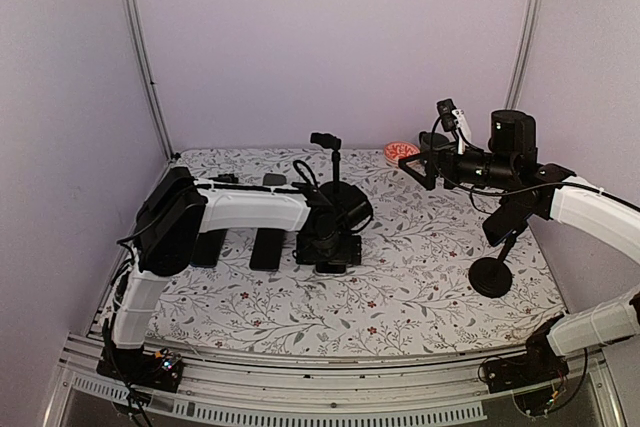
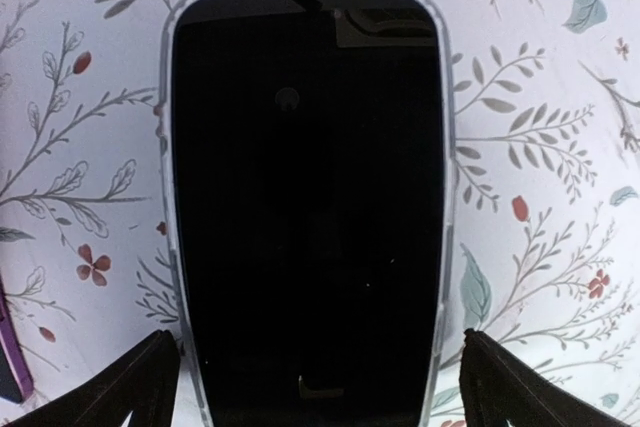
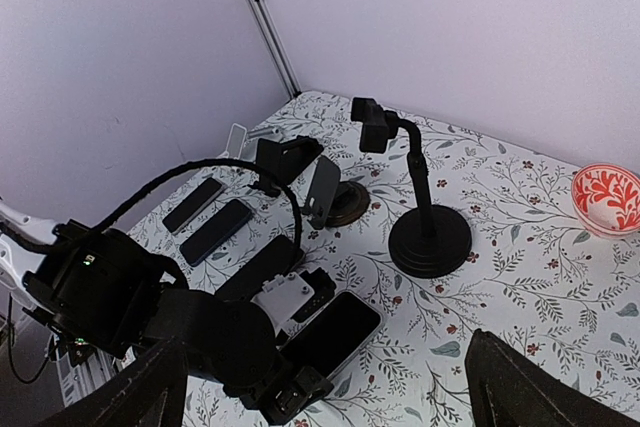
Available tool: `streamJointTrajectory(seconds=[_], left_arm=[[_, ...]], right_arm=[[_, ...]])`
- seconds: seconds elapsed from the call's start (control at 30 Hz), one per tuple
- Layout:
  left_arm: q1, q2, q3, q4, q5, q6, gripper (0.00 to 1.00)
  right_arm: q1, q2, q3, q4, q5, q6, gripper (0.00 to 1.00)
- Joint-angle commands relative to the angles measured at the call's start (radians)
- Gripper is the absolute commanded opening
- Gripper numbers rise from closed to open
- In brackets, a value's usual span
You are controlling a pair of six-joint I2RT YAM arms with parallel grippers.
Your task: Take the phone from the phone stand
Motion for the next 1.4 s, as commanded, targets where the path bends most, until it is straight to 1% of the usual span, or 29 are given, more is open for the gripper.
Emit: streamJointTrajectory(seconds=[0.0, 0.17, 0.4, 0.5, 0.63, 0.77, 0.83, 0.97, 1.03, 1.07, 1.17, 1.27, 1.37], left_arm=[[-0.008, 0.006, 0.021, -0.006, -0.019, 0.018, 0.99], [-0.008, -0.039, -0.002, 0.038, -0.038, 0.047, 0.99], [-0.011, -0.122, -0.055, 0.132, -0.077, 0.116, 0.99], [-0.015, -0.162, -0.093, 0.181, -0.102, 0.149, 0.99], [-0.019, -0.229, -0.181, 0.286, -0.115, 0.206, 0.99], [-0.018, -0.304, -0.282, 0.406, -0.117, 0.264, 0.99], [-0.017, -0.35, -0.31, 0.445, -0.124, 0.281, 0.99], [-0.018, -0.384, -0.349, 0.494, -0.125, 0.323, 0.99], [-0.018, -0.397, -0.369, 0.519, -0.123, 0.334, 0.99], [-0.017, -0.401, -0.379, 0.533, -0.12, 0.338, 0.99], [-0.018, -0.408, -0.405, 0.579, -0.098, 0.343, 0.99], [-0.018, -0.409, -0.418, 0.606, -0.08, 0.342, 0.99], [-0.018, -0.414, -0.434, 0.634, -0.065, 0.339, 0.99]], right_arm=[[-0.008, -0.026, 0.009, 0.012, -0.006, 0.006, 0.99], [-0.008, -0.036, 0.023, -0.009, 0.019, 0.009, 0.99], [-0.008, -0.082, 0.033, -0.054, 0.112, 0.028, 0.99], [-0.007, -0.113, 0.053, -0.107, 0.157, 0.043, 0.99], [-0.008, -0.158, 0.107, -0.227, 0.249, 0.052, 0.99], [-0.008, -0.245, 0.129, -0.355, 0.359, 0.092, 0.99], [-0.009, -0.3, 0.142, -0.44, 0.393, 0.097, 0.99], [-0.015, -0.366, 0.199, -0.617, 0.479, 0.148, 0.99], [-0.016, -0.378, 0.221, -0.714, 0.486, 0.196, 0.99], [-0.016, -0.384, 0.259, -0.76, 0.481, 0.207, 0.99], [-0.016, -0.402, 0.301, -0.891, 0.441, 0.281, 0.99], [-0.016, -0.438, 0.295, -1.003, 0.389, 0.375, 0.99], [-0.016, -0.485, 0.27, -1.092, 0.4, 0.445, 0.99]])
